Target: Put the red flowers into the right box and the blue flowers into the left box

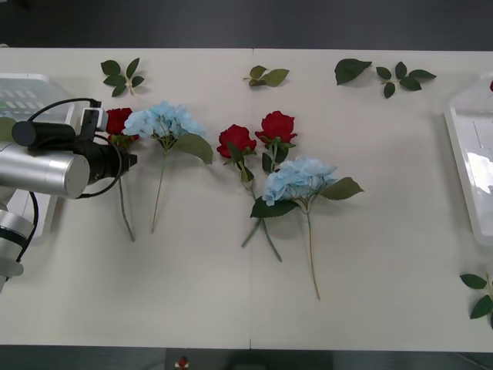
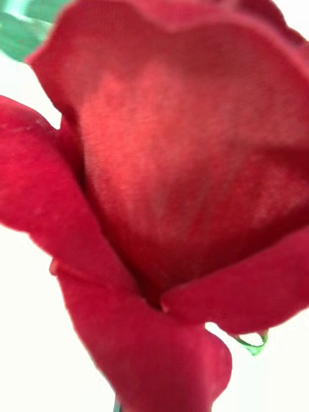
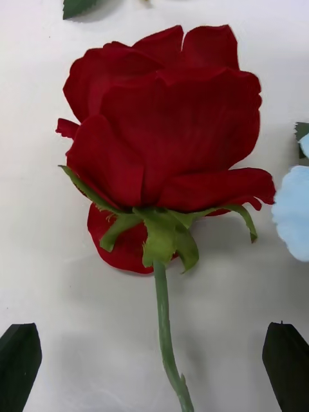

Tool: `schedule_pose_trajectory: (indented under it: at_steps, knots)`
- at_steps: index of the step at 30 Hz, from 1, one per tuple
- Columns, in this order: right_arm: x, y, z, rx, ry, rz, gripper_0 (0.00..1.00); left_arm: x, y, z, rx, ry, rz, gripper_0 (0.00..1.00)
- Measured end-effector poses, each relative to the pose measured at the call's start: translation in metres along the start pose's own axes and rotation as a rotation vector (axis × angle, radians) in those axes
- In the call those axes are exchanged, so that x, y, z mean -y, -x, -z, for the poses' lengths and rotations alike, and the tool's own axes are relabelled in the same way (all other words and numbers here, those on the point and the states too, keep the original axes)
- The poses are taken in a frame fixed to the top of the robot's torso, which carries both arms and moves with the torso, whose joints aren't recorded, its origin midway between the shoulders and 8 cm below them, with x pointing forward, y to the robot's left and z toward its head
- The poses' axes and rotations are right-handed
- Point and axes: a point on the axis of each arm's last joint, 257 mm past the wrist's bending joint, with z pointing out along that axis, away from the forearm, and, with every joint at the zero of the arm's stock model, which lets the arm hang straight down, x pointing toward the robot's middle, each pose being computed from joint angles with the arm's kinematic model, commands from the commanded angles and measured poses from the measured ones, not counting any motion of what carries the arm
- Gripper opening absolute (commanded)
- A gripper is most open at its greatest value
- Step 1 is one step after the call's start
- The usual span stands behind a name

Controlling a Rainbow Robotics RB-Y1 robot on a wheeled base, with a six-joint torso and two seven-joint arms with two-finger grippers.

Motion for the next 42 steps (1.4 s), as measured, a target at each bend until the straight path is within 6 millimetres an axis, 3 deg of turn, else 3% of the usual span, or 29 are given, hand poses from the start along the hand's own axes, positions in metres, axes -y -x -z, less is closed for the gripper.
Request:
schedule_pose_trajectory:
  at_steps: [2, 4, 9, 14, 15, 16, 17, 18, 19, 23, 27, 30, 35, 39, 42]
  knots:
    - [0.023, -0.004, -0.002, 0.011, -0.050, -0.002, 0.00, -0.002, -0.002, -0.002, -0.007, 0.008, 0.000, 0.89]
    - [0.042, -0.006, -0.005, 0.023, -0.094, -0.006, 0.00, -0.005, -0.005, -0.004, -0.014, 0.015, -0.002, 0.71]
    - [0.075, -0.012, -0.014, 0.043, -0.164, -0.029, 0.00, -0.007, -0.006, -0.004, -0.016, 0.024, -0.008, 0.01]
    - [0.092, -0.013, -0.013, 0.042, -0.220, -0.006, 0.00, -0.007, -0.006, -0.004, -0.016, 0.023, -0.007, 0.00]
    - [0.093, -0.013, -0.013, 0.041, -0.224, -0.004, 0.09, -0.007, -0.006, -0.004, -0.016, 0.023, -0.007, 0.00]
    - [0.094, -0.013, -0.012, 0.041, -0.227, -0.002, 0.23, -0.007, -0.005, -0.004, -0.015, 0.023, -0.007, 0.00]
    - [0.094, -0.013, -0.012, 0.041, -0.230, -0.001, 0.77, -0.007, -0.005, -0.004, -0.014, 0.023, -0.007, 0.00]
    - [0.094, -0.013, -0.012, 0.041, -0.230, 0.000, 0.95, -0.007, -0.005, -0.004, -0.013, 0.022, -0.006, 0.00]
    - [0.094, -0.013, -0.012, 0.041, -0.230, 0.000, 1.00, -0.006, -0.005, -0.004, -0.012, 0.019, -0.004, 0.00]
    - [0.094, -0.013, -0.012, 0.041, -0.230, 0.000, 1.00, 0.004, 0.003, 0.000, 0.000, -0.008, 0.009, 0.00]
    - [0.090, -0.013, -0.013, 0.042, -0.214, -0.010, 1.00, 0.026, 0.016, 0.020, -0.005, -0.070, 0.012, 0.00]
    - [0.087, -0.013, -0.014, 0.043, -0.202, -0.016, 1.00, 0.034, 0.026, 0.048, 0.011, -0.128, 0.032, 0.00]
    - [0.076, -0.013, -0.015, 0.042, -0.160, -0.037, 1.00, 0.011, 0.018, 0.104, 0.020, -0.159, 0.080, 0.00]
    - [0.054, -0.019, -0.013, -0.002, -0.109, -0.006, 1.00, -0.008, 0.003, 0.149, 0.014, -0.193, 0.135, 0.00]
    - [0.032, -0.019, -0.007, -0.033, -0.076, 0.035, 1.00, -0.005, 0.000, 0.178, 0.035, -0.273, 0.175, 0.00]
